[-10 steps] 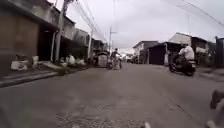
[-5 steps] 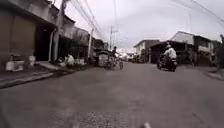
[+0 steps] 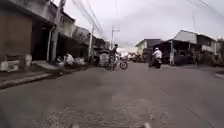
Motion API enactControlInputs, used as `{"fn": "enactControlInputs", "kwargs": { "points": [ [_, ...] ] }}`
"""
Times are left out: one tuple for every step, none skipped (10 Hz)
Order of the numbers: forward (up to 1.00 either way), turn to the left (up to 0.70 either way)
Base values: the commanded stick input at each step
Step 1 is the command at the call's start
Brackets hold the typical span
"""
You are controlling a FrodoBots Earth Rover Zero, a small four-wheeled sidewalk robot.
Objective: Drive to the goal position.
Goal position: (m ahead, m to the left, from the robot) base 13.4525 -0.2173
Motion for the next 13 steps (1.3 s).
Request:
{"fn": "enactControlInputs", "kwargs": {
  "points": [
    [0.7, 0.0],
    [0.7, 0.0],
    [0.7, 0.0],
    [0.7, 0.0],
    [0.7, 0.0],
    [0.7, 0.0],
    [0.7, 0.0],
    [0.7, 0.0],
    [0.7, 0.0],
    [0.7, 0.0],
    [0.7, 0.0],
    [0.7, 0.0],
    [0.7, 0.0]
  ]
}}
